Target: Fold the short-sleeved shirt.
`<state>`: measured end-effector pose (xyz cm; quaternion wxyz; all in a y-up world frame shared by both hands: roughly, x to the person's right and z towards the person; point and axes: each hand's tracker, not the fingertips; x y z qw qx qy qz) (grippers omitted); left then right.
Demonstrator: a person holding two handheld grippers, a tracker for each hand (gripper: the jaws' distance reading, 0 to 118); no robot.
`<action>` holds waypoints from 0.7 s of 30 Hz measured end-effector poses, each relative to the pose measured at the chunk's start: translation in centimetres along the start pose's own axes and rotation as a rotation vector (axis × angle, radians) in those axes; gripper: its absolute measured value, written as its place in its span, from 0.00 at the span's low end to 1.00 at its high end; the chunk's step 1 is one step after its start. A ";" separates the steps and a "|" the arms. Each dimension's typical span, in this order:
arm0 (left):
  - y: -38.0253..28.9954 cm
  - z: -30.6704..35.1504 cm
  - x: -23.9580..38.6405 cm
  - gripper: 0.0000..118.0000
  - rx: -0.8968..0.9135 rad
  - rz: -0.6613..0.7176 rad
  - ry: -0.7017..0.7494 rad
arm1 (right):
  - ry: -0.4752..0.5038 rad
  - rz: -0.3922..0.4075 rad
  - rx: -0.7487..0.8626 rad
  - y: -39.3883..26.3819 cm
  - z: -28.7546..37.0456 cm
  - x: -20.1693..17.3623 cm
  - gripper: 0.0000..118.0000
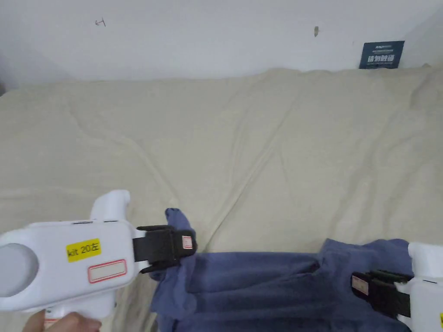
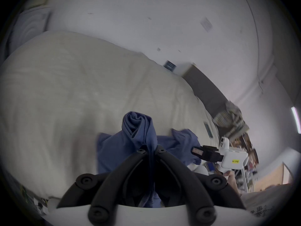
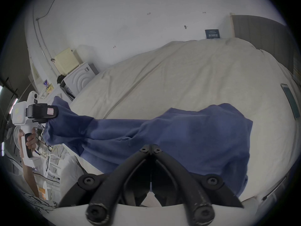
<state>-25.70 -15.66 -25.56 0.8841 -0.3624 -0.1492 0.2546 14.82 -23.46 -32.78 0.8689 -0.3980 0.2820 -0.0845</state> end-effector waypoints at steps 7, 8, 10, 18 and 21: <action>-0.7 -13.4 3.5 0.04 -0.235 -0.059 -0.029 | -0.017 -0.041 0.029 -0.7 1.6 1.6 0.00; -1.0 -14.6 3.6 0.04 -0.266 -0.020 -0.049 | -0.015 -0.049 0.032 -0.8 1.7 1.8 0.00; -1.5 -16.3 3.7 0.07 -0.288 -0.046 -0.045 | -0.019 -0.070 0.039 -1.0 1.8 2.2 0.00; -0.6 -13.1 4.3 0.99 -0.205 -0.119 0.005 | -0.019 -0.098 0.042 -1.3 2.1 3.0 0.00; -0.1 -9.5 3.2 0.95 -0.098 -0.039 0.002 | -0.025 -0.098 0.042 -1.4 2.1 3.0 0.00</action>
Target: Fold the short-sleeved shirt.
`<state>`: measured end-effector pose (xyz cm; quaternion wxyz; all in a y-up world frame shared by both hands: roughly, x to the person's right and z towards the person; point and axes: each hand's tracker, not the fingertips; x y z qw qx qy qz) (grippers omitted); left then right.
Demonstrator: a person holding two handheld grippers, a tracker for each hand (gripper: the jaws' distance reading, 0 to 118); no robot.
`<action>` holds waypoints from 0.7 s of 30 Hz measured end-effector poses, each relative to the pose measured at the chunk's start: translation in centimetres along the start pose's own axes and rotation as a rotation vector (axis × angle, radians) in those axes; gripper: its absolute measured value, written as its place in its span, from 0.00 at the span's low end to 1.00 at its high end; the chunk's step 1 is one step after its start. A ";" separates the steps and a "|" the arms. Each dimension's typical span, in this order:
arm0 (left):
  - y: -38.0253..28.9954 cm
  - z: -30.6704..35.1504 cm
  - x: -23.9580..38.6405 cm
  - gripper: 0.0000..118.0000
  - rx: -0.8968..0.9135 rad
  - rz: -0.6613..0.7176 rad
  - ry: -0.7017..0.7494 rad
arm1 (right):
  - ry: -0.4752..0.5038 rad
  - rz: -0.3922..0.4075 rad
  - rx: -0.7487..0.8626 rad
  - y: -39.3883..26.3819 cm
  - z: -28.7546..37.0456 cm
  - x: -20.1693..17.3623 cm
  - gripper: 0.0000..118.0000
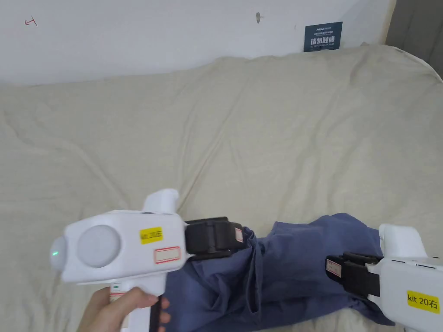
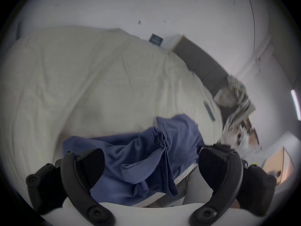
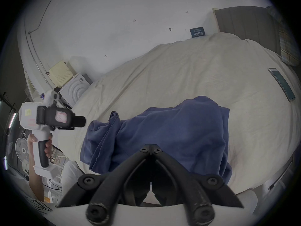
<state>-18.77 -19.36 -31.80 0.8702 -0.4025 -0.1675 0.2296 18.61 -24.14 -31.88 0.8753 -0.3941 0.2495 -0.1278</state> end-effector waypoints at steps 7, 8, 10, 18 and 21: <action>-1.1 2.4 -3.2 0.10 0.059 0.000 0.262 | -0.002 0.012 -0.017 -0.3 -0.3 0.3 0.00; -1.5 1.4 -3.6 0.04 0.011 0.004 0.239 | -0.001 0.012 -0.017 -0.4 -0.3 0.3 0.00; -2.2 0.1 -4.8 0.04 -0.026 0.103 0.056 | 0.004 0.006 -0.012 -0.5 -0.2 0.4 0.00; -3.9 -6.3 -0.3 0.04 -0.157 -0.017 0.055 | -0.006 -0.006 -0.014 -0.7 0.2 1.1 0.00; -4.0 -7.9 1.8 0.04 -0.180 -0.090 0.022 | -0.016 -0.028 -0.017 -0.9 0.2 1.7 0.00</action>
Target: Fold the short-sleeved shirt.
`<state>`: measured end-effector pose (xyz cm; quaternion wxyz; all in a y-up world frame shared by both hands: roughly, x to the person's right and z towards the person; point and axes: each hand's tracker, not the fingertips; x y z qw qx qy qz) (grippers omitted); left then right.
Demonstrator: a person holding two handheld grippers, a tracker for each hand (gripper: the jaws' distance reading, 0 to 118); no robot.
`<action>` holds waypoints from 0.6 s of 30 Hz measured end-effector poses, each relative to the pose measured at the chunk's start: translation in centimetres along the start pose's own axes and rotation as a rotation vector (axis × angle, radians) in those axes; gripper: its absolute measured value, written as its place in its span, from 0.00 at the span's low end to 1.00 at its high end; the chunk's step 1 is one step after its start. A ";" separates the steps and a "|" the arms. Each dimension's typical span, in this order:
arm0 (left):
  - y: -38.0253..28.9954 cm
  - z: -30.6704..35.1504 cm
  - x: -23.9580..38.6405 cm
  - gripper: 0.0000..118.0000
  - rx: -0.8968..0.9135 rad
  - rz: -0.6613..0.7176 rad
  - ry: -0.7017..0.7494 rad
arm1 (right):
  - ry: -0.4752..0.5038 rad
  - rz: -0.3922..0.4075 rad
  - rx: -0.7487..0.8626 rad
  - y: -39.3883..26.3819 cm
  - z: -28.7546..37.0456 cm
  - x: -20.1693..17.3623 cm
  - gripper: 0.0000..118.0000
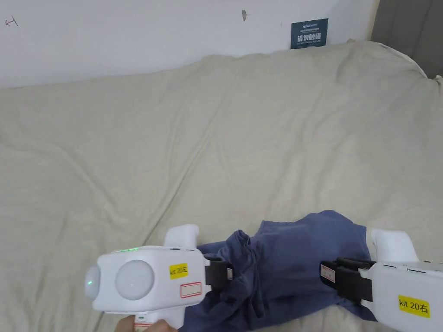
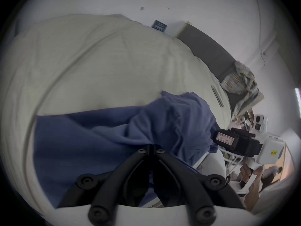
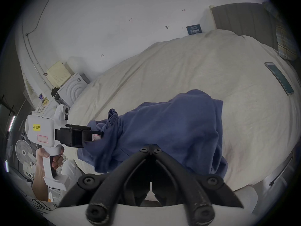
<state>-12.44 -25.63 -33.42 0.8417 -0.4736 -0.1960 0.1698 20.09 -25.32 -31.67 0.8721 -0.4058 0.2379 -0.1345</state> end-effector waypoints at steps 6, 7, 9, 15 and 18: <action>0.7 -1.5 3.5 0.04 -0.058 -0.068 -0.151 | -0.009 -0.001 -0.003 -0.2 0.4 -0.4 0.00; 0.7 -1.6 3.8 0.04 -0.055 -0.084 -0.139 | -0.009 -0.001 -0.003 -0.2 0.4 -0.4 0.00; 0.7 -1.2 4.4 0.04 -0.057 -0.121 -0.130 | -0.015 -0.001 -0.001 -0.1 0.5 -0.5 0.00; -0.3 6.1 -0.9 0.04 0.068 0.033 -0.203 | 0.002 0.034 0.017 0.7 1.2 -2.0 0.00; -1.6 10.7 -5.5 0.04 0.177 0.145 -0.145 | 0.001 0.063 0.025 0.9 1.3 -2.6 0.00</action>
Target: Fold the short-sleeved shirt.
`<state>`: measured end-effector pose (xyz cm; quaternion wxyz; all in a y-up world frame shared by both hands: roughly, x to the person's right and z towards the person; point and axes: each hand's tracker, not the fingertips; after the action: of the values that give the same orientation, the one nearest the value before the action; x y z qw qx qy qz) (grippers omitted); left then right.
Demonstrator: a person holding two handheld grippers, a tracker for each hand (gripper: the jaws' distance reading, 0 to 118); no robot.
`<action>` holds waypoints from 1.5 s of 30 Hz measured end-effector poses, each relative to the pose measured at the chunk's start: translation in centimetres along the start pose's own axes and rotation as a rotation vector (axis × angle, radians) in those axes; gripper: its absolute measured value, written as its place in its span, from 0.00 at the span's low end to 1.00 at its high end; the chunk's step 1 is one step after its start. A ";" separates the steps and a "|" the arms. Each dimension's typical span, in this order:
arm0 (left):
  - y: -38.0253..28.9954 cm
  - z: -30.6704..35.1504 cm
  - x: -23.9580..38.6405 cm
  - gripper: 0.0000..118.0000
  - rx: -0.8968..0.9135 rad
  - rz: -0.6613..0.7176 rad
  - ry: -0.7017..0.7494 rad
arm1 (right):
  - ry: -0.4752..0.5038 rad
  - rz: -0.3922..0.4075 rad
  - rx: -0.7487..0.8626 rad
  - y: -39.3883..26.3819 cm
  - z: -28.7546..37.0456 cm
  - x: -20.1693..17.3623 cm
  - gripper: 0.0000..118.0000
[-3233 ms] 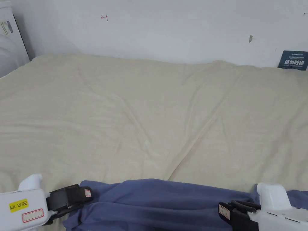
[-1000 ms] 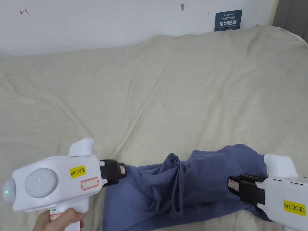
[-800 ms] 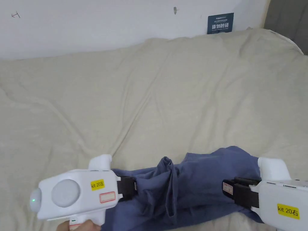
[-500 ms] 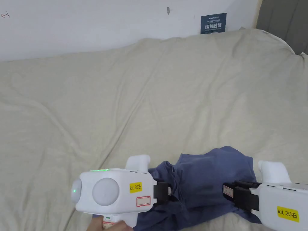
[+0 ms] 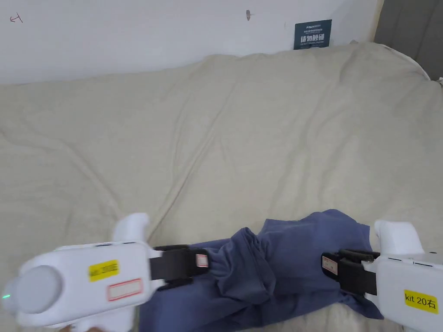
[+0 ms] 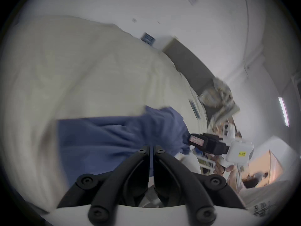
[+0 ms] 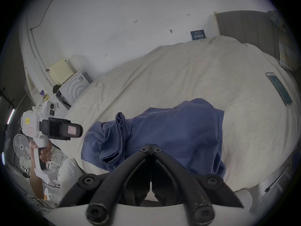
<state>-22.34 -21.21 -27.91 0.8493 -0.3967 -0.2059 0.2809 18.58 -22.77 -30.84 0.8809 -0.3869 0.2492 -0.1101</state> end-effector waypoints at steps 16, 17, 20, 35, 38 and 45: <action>-1.9 0.9 -10.7 1.00 -0.035 0.319 -0.091 | -0.001 0.020 -0.009 0.1 -0.8 -2.3 0.00; -1.7 0.4 -11.0 1.00 -0.057 0.340 -0.117 | -0.001 0.020 -0.010 0.1 -0.9 -2.3 0.00; -1.9 -1.9 -11.7 1.00 -0.090 0.343 -0.181 | -0.005 0.021 -0.015 0.2 -1.2 -2.5 0.00; 0.8 -5.6 -12.8 0.12 -0.193 0.376 -0.187 | -0.013 0.040 -0.053 0.2 -2.5 -3.2 0.00; 1.4 -4.4 -12.9 0.12 -0.193 0.339 -0.158 | -0.012 0.021 -0.051 0.2 -2.5 -3.0 0.00; 2.1 0.6 -13.8 0.12 -0.163 0.282 -0.068 | -0.031 -0.007 -0.027 0.2 -2.0 -2.6 0.00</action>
<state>-33.79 -28.66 -30.95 0.7590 -0.4794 -0.1989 0.3931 15.34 -22.89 -31.22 0.8790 -0.4013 0.2359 -0.1039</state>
